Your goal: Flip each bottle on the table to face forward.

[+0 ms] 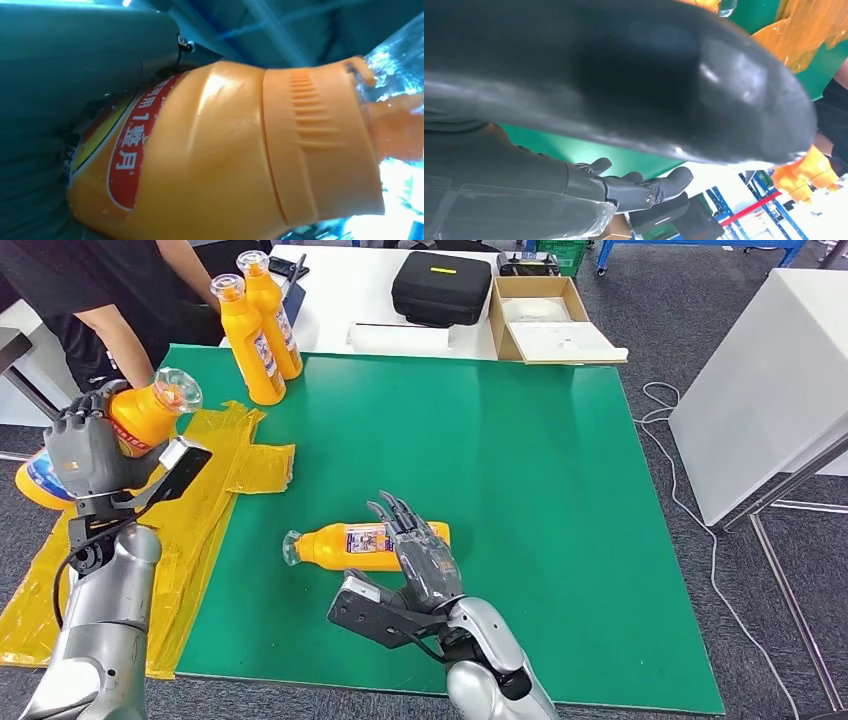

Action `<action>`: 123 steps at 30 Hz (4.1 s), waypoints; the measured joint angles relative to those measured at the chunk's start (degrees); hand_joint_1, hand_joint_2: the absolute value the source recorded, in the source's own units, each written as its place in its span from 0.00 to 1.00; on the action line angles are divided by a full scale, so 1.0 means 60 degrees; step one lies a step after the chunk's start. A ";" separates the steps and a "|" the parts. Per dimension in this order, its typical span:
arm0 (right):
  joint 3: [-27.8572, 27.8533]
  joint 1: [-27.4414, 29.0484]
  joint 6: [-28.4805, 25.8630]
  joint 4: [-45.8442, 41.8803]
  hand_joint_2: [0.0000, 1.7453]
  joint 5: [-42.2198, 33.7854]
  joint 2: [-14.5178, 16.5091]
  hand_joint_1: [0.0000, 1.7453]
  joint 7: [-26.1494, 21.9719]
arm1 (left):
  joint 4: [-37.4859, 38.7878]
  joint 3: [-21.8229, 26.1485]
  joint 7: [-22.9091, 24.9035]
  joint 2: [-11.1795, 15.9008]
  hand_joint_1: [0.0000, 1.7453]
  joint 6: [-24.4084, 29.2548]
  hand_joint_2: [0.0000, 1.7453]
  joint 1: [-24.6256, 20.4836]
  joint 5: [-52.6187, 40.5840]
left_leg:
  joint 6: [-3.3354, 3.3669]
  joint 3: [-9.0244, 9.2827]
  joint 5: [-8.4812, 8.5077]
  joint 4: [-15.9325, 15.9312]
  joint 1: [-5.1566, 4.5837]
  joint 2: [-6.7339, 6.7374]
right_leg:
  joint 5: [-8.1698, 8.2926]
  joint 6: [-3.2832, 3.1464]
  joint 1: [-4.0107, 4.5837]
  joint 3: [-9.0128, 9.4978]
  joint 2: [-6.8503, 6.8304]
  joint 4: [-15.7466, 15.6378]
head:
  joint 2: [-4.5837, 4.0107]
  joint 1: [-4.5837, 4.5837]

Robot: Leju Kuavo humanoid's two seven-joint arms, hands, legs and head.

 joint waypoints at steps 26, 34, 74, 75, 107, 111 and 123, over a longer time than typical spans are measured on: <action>0.0044 -0.2153 -0.0273 0.1952 0.00 -0.0702 -0.0118 0.00 -0.0112 | 0.2633 0.0815 0.0371 0.0245 0.00 0.0036 0.00 0.0165 -0.1316 | -0.0004 -0.0008 0.0018 0.0001 -0.0001 -0.0014 | 0.0005 0.0007 0.0002 -0.0001 -0.0003 0.0001 | 0.0000 0.0001; -0.0399 -0.4066 -0.0562 0.4369 0.00 -0.0841 -0.0065 0.00 -0.0764 | 0.2555 0.0820 -0.1083 -0.0047 0.00 0.0037 0.00 0.0262 -0.0779 | -0.0003 -0.0008 0.0031 0.0004 -0.0004 -0.0016 | 0.0022 0.0030 -0.0007 0.0001 -0.0004 0.0001 | 0.0000 0.0002; 0.0597 -0.3982 0.0813 0.6135 1.00 -0.1426 -0.0827 0.00 -0.0940 | 0.3002 -0.4606 -0.2650 0.0230 0.00 -0.0006 0.00 -0.1127 1.0463 | 0.0009 -0.0029 0.0054 0.0005 -0.0003 -0.0050 | 0.0029 0.0041 -0.0018 0.0001 -0.0042 0.0001 | 0.0000 0.0001; 0.0629 -0.3940 0.0813 0.6133 1.00 -0.1401 -0.0808 0.00 -0.0890 | 0.3003 -0.4614 -0.2650 0.0230 0.00 -0.0006 0.00 -0.1129 1.0494 | 0.0009 -0.0029 0.0054 0.0005 -0.0003 -0.0050 | 0.0029 0.0041 -0.0018 0.0001 -0.0042 0.0001 | 0.0000 0.0001; 0.1449 -0.4528 0.1003 0.8320 1.00 0.1104 0.0757 1.00 0.1109 | 0.2648 -0.3246 -0.2651 0.0263 0.00 0.0002 0.00 -0.0997 0.9832 | 0.0006 -0.0022 0.0056 0.0003 0.0004 -0.0020 | 0.0029 0.0040 -0.0015 -0.0003 -0.0027 0.0000 | 0.0000 0.0001; 0.1410 -0.4576 0.1088 0.8416 1.00 0.1358 0.0816 1.00 0.1111 | 0.2550 -0.3061 -0.2651 0.0255 0.00 0.0000 0.00 -0.0921 0.9792 | 0.0006 -0.0019 0.0056 0.0003 0.0005 -0.0020 | 0.0030 0.0039 -0.0013 -0.0002 -0.0027 0.0001 | 0.0000 0.0001; 0.1269 -0.4615 0.1170 0.8537 1.00 0.1563 0.0887 1.00 0.1095 | 0.2382 -0.2866 -0.2651 0.0241 0.00 -0.0015 0.00 -0.0791 0.9797 | 0.0005 -0.0013 0.0056 0.0003 0.0003 -0.0019 | 0.0030 0.0039 -0.0013 0.0002 -0.0026 0.0000 | 0.0000 0.0002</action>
